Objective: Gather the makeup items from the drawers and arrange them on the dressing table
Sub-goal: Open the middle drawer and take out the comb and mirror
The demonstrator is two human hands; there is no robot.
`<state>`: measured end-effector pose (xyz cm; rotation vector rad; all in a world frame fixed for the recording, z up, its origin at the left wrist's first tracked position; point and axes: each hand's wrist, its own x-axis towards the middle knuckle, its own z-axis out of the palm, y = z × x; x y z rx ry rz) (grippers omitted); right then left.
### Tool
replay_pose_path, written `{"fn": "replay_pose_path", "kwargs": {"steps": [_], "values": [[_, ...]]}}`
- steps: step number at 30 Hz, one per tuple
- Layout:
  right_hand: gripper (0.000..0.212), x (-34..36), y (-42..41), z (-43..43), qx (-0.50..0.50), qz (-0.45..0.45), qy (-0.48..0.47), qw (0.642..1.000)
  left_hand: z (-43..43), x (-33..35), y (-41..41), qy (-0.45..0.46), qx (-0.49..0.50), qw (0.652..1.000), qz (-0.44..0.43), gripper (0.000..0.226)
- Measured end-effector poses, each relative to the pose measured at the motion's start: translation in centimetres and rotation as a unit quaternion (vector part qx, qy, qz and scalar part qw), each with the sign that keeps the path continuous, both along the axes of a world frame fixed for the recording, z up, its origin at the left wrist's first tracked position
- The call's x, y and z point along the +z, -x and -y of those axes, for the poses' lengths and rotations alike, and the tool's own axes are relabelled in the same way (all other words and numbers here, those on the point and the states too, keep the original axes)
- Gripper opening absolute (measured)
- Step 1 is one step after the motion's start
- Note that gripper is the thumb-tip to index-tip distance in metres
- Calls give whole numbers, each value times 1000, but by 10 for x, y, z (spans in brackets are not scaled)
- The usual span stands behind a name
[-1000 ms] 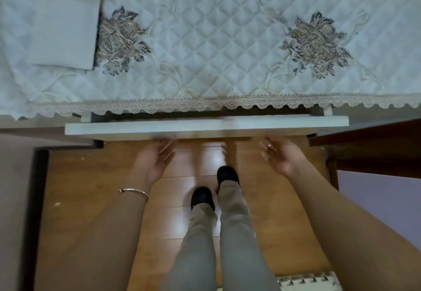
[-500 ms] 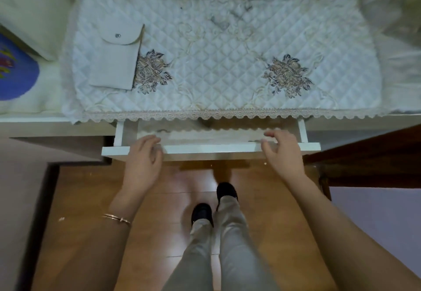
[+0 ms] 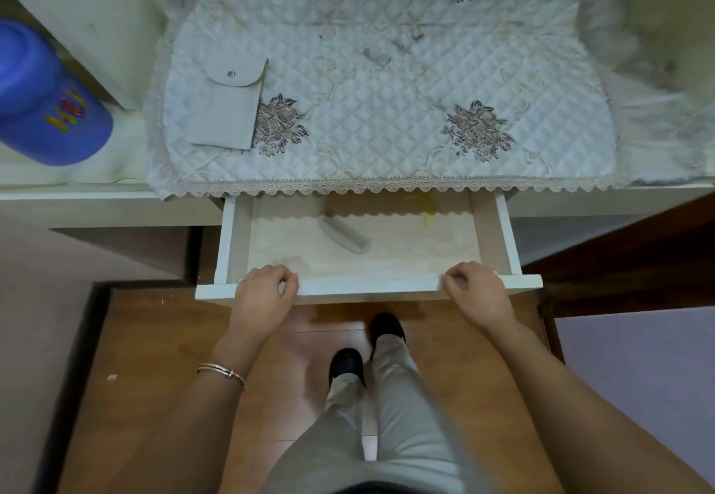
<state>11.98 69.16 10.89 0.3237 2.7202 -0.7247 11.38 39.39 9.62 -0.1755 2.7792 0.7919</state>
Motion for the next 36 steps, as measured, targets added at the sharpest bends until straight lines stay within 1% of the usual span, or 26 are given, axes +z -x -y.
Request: {"fn": "replay_pose_path", "kwargs": {"steps": [2, 4, 8, 10, 13, 16, 18, 23, 26, 30, 33, 34, 36], "values": [[22, -1, -16, 1, -4, 8, -12, 1000, 1, -2, -17, -1, 2, 1000, -4, 23], [23, -2, -30, 1, -8, 17, -30, 999, 3, -5, -30, 0, -4, 1000, 10, 26], [25, -3, -59, 2, -12, 24, -39, 999, 4, -9, -55, 4, -24, 999, 36, 39], [27, -4, -73, 3, -13, 27, -42, 999, 4, -10, -68, 6, -28, 999, 42, 40], [37, -6, -91, 4, -16, 36, -47, 998, 5, -12, -87, 0, -25, 998, 51, 41], [32, -7, -102, 3, -21, 36, -45, 998, 6, -12, -98, -7, -23, 998, 52, 43], [29, -5, -101, 3, -21, 36, -34, 999, 6, -11, -98, -11, -20, 998, 54, 43], [32, -7, -103, 3, -27, 40, -32, 998, 6, -8, -97, -12, -21, 997, 71, 42], [39, -6, -102, 3, -23, 40, -27, 999, 7, -9, -96, -18, -11, 997, 71, 43], [44, -3, -98, 2, -24, 49, -32, 998, 4, -12, -91, 14, 0, 996, 90, 42], [43, -6, -88, 1, -16, 92, -50, 994, -3, -11, -80, 79, -10, 988, 130, 35], [43, -7, -83, 1, -16, 111, -53, 992, -8, -10, -74, 89, -8, 986, 144, 33], [41, -11, -68, 1, -21, 140, -43, 989, -18, -14, -60, 79, 4, 981, 176, 29]]}}
